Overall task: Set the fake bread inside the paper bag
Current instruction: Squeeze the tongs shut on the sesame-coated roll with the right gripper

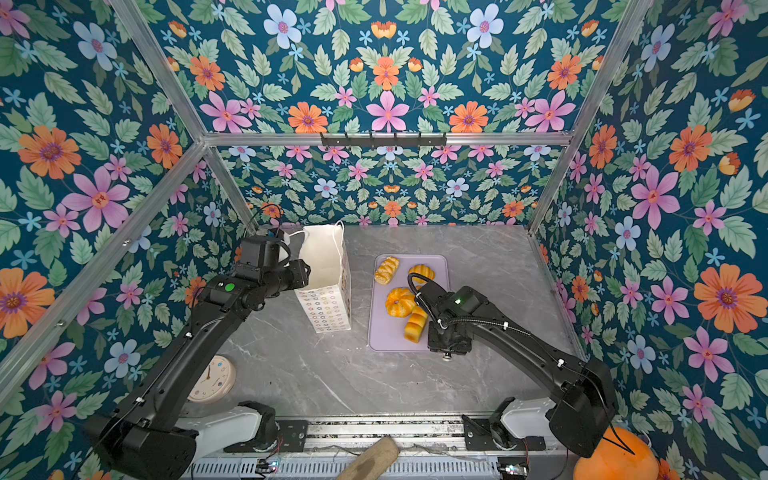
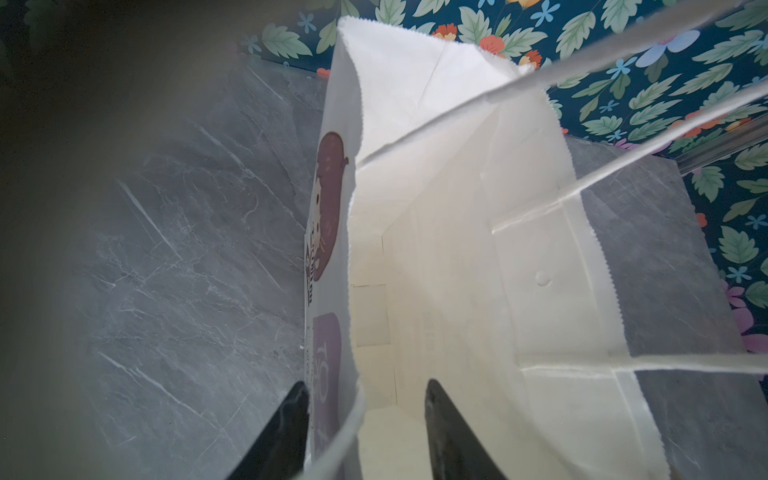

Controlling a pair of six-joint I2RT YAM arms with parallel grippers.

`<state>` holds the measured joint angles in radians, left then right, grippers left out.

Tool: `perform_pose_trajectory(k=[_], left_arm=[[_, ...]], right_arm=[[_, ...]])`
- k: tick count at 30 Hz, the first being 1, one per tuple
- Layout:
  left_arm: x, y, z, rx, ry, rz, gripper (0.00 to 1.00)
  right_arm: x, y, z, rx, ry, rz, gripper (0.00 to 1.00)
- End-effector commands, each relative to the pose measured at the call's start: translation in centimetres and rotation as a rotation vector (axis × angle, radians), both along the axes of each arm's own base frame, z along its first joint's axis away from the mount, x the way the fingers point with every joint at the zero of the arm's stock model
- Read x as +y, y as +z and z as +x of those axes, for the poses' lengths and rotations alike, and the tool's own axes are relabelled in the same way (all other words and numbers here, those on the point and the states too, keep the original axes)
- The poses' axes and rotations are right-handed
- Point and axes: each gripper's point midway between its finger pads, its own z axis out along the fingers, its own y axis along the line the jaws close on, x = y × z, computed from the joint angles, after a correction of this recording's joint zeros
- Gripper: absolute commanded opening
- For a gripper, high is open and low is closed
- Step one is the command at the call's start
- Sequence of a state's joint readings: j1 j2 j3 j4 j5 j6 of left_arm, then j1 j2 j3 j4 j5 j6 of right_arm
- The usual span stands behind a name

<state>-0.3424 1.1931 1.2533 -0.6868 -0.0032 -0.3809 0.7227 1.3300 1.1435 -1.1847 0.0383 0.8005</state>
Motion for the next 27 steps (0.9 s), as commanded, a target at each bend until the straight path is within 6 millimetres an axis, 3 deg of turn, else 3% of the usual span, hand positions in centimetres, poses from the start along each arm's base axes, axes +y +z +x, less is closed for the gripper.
perform_pose_trajectory(k=[1, 6, 9, 15, 27], left_arm=[[0.0, 0.5, 0.2, -0.020, -0.006, 0.007, 0.47], [0.0, 0.8, 0.2, -0.026, -0.008, 0.005, 0.47], [-0.1, 0.6, 0.2, -0.022, -0.009, 0.002, 0.47], [0.0, 0.6, -0.1, -0.020, -0.006, 0.002, 0.47], [-0.1, 0.4, -0.1, -0.018, -0.007, -0.002, 0.47]], right_arm=[[-0.4, -0.2, 0.4, -0.019, -0.024, -0.021, 0.45], [-0.3, -0.4, 0.5, -0.017, -0.027, -0.022, 0.45], [-0.3, -0.2, 0.5, -0.024, -0.024, -0.020, 0.38], [-0.4, 0.6, 0.5, -0.028, -0.008, -0.024, 0.34], [-0.7, 3.8, 0.2, -0.079, 0.035, 0.010, 0.30]])
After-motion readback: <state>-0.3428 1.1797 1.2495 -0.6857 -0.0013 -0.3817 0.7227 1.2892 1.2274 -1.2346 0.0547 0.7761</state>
